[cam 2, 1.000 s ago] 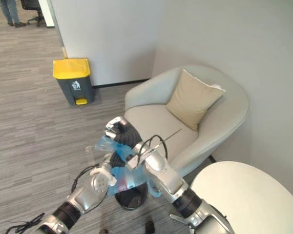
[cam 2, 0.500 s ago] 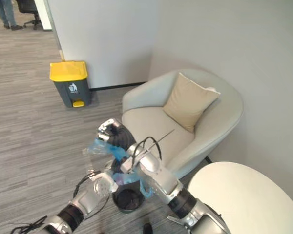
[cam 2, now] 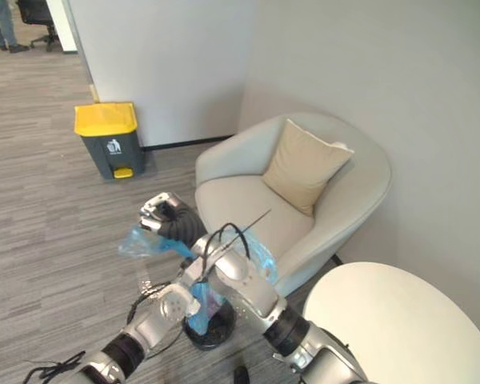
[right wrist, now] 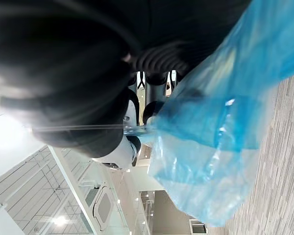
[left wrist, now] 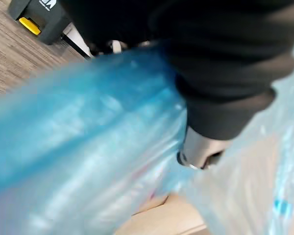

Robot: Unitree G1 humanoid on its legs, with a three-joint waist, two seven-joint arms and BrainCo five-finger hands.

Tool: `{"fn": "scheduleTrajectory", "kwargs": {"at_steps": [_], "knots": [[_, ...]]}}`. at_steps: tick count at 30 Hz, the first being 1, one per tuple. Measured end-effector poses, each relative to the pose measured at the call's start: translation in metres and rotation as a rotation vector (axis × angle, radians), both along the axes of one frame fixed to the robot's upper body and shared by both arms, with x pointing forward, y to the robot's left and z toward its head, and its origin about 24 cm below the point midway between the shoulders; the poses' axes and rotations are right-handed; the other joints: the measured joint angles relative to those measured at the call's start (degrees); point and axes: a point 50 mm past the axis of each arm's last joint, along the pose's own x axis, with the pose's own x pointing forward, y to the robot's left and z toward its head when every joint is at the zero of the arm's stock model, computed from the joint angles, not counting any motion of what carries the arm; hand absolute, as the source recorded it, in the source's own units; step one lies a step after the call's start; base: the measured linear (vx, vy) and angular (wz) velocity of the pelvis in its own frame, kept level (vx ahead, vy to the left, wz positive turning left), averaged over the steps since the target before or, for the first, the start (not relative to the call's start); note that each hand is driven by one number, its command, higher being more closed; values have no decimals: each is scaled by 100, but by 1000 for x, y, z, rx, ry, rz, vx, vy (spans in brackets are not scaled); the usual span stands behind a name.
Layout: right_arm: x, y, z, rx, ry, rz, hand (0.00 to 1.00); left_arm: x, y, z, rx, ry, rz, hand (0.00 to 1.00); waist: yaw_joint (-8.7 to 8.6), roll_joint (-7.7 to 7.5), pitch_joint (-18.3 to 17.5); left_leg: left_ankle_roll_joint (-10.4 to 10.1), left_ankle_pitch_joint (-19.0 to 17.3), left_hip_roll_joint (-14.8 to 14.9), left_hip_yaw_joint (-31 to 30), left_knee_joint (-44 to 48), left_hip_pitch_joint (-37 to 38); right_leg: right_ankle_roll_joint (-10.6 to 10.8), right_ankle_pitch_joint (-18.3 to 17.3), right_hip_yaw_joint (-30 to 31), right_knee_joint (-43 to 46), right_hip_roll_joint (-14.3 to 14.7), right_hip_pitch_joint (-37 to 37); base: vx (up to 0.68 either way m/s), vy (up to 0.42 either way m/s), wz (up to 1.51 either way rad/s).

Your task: Gather rubbish on tea table into small bin, then transfer packed bag to large trash can.

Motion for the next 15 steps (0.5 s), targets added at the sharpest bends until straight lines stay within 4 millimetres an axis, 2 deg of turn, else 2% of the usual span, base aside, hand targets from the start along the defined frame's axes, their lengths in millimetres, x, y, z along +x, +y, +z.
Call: {"fn": "scheduleTrajectory", "kwargs": {"at_steps": [4,6,9,10,15], "knots": [[-3,-7,-22,-48,45,-36,100,5,5,8,-45,-19,45,100,-2,1,0,1,0,-2,-28,0,1,17,-9,-12,6,-6,14,18,-5,3],[-3,-16,-38,-91,80,-94,100,4,13,11,-81,-24,95,100,-5,1,1,1,-1,-2,-33,0,2,23,-11,-17,6,-7,18,0,0,0],[-1,-32,-51,-160,77,-180,100,2,21,12,-107,-32,138,100,-4,3,2,-2,-3,-2,-45,0,5,49,-2,-21,6,-9,27,0,0,0],[-1,-40,-56,-204,66,-218,0,0,24,13,-128,-35,158,100,-1,4,3,-4,-5,-3,-47,0,5,51,-3,-24,5,-11,29,0,0,0],[-1,-62,-68,-325,32,-339,0,-5,33,14,-167,-33,210,100,4,20,14,-28,-25,5,-77,-1,57,62,-24,-55,-5,-16,104,0,0,0]]}}
